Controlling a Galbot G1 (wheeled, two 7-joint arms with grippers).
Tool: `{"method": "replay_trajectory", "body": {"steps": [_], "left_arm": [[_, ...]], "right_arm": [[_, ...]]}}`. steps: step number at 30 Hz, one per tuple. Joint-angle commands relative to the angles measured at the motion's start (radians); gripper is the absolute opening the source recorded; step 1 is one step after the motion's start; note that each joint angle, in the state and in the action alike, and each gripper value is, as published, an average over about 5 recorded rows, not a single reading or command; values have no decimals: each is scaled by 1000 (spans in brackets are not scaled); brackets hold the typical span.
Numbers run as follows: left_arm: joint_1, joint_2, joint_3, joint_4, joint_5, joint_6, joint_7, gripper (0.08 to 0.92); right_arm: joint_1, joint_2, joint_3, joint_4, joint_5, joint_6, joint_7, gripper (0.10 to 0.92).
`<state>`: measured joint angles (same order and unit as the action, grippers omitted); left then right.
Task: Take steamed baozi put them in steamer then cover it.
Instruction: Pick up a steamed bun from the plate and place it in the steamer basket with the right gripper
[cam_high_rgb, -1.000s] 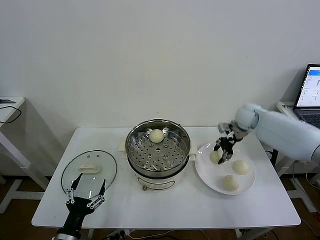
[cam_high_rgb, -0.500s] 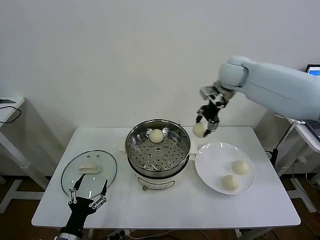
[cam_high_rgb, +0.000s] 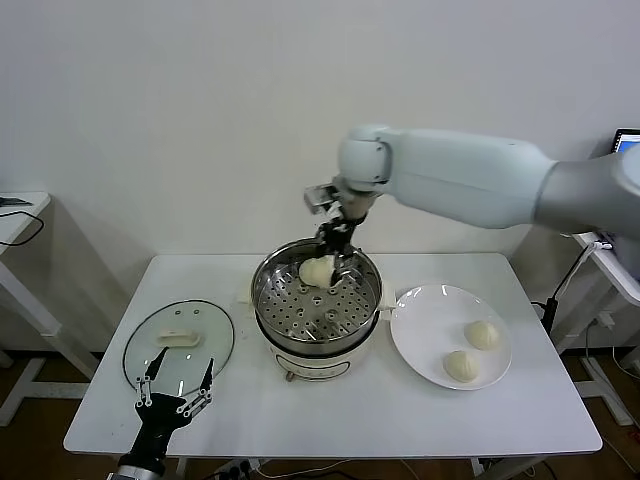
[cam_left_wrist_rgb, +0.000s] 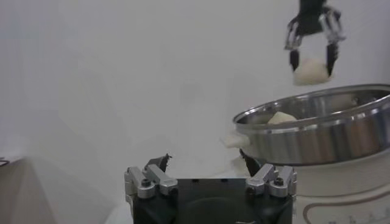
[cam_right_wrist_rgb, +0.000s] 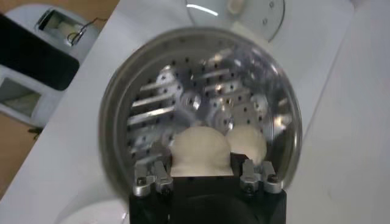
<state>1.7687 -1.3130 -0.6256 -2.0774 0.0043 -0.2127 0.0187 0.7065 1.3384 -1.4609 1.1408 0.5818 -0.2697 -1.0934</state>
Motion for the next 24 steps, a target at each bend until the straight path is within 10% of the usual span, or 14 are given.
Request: {"method": "replay_trajectory", "body": {"steps": [1, 17, 24], "left_arm": [[-3, 0, 0, 6, 0, 0, -1, 823], [1, 0, -3, 5, 0, -8, -3, 823], [4, 0, -5, 2, 0, -8, -4, 823]], "right_arm": [[-89, 161, -19, -87, 34, -39, 97, 636], [-165, 204, -28, -177, 14, -36, 125, 648], [-158, 174, -16, -150, 17, -33, 124, 781]]}}
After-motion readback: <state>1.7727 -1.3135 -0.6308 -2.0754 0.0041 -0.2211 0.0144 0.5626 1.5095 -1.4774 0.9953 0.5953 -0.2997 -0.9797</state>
